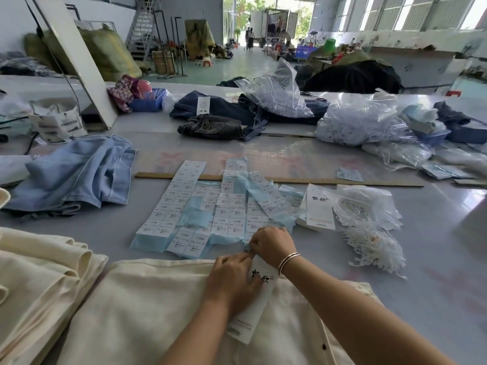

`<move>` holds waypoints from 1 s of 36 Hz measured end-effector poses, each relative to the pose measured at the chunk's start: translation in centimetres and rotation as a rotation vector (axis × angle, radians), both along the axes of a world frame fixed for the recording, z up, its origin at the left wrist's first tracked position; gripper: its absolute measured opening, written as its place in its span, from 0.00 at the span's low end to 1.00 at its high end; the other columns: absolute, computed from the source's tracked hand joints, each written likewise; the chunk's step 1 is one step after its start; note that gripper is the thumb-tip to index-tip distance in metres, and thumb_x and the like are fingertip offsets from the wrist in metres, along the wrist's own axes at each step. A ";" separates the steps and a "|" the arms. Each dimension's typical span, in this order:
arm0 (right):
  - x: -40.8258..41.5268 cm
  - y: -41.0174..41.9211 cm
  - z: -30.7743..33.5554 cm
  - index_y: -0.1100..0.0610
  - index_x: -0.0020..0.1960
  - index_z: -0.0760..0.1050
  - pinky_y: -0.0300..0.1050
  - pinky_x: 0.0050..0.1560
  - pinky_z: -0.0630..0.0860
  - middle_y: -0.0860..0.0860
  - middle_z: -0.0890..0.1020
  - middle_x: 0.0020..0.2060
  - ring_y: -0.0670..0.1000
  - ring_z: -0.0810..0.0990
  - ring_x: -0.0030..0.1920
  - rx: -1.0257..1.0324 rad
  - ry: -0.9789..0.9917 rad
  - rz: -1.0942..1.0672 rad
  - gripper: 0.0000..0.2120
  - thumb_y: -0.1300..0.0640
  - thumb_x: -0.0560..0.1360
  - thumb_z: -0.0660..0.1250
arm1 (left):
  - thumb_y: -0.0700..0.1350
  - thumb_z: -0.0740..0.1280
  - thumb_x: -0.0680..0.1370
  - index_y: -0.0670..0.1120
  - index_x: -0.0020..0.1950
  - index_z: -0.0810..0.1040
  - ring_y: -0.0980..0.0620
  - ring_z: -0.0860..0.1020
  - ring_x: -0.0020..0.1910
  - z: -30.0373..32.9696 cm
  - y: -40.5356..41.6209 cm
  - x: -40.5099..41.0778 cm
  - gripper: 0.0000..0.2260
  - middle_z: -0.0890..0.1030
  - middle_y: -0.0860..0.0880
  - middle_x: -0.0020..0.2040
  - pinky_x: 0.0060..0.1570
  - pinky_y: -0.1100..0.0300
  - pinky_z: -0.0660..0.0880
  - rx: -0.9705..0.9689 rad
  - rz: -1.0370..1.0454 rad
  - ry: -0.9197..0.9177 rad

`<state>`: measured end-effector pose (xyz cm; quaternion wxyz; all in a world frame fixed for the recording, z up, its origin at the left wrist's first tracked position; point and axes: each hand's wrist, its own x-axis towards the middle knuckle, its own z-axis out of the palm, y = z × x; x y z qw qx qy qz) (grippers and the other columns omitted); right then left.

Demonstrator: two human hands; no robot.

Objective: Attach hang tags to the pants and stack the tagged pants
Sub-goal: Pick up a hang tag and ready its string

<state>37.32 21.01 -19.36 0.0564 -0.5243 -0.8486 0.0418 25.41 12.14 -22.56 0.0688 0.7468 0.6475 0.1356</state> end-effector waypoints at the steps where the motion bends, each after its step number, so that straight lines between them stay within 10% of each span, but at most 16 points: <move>1: -0.1 0.0 0.1 0.52 0.51 0.82 0.47 0.54 0.70 0.48 0.82 0.50 0.52 0.79 0.49 -0.015 0.022 -0.028 0.13 0.49 0.78 0.60 | 0.59 0.51 0.74 0.53 0.69 0.70 0.59 0.69 0.66 0.0 0.0 0.0 0.26 0.73 0.57 0.68 0.64 0.62 0.56 0.001 -0.001 0.005; 9: 0.3 1.4 1.3 0.56 0.48 0.84 0.41 0.44 0.76 0.50 0.84 0.42 0.48 0.77 0.40 -0.347 0.255 -0.136 0.10 0.50 0.72 0.72 | 0.57 0.55 0.77 0.53 0.68 0.70 0.59 0.69 0.66 -0.2 0.0 -0.1 0.22 0.73 0.58 0.68 0.64 0.62 0.57 0.012 -0.010 0.038; 21: 3.8 2.0 6.1 0.59 0.52 0.80 0.32 0.28 0.71 0.50 0.80 0.35 0.46 0.75 0.34 -0.393 1.341 -0.490 0.08 0.57 0.75 0.70 | 0.54 0.55 0.77 0.50 0.73 0.67 0.61 0.66 0.69 0.3 -0.3 -0.1 0.25 0.70 0.57 0.71 0.67 0.63 0.54 -0.011 -0.004 -0.109; 26: 5.7 -2.4 6.0 0.59 0.44 0.77 0.35 0.26 0.74 0.51 0.81 0.29 0.46 0.77 0.26 -0.611 1.961 -0.522 0.01 0.63 0.75 0.67 | 0.44 0.66 0.76 0.50 0.62 0.76 0.50 0.79 0.55 1.3 -0.3 -0.7 0.14 0.80 0.49 0.59 0.59 0.53 0.75 -0.083 0.102 -0.593; 31: 7.1 -8.3 3.3 0.62 0.43 0.75 0.41 0.34 0.81 0.57 0.82 0.29 0.51 0.84 0.32 -0.702 2.180 -0.588 0.04 0.64 0.77 0.64 | 0.48 0.68 0.74 0.51 0.50 0.79 0.46 0.82 0.40 3.7 -1.9 -0.8 0.06 0.83 0.42 0.47 0.36 0.52 0.80 -0.256 0.283 -1.357; 36: 8.1 -11.7 0.3 0.63 0.44 0.75 0.43 0.37 0.81 0.58 0.84 0.36 0.54 0.85 0.41 -0.592 2.260 -0.630 0.02 0.64 0.75 0.65 | 0.44 0.61 0.82 0.47 0.58 0.75 0.45 0.82 0.43 4.9 -4.5 1.1 0.07 0.82 0.41 0.50 0.34 0.56 0.78 -0.311 0.307 -1.468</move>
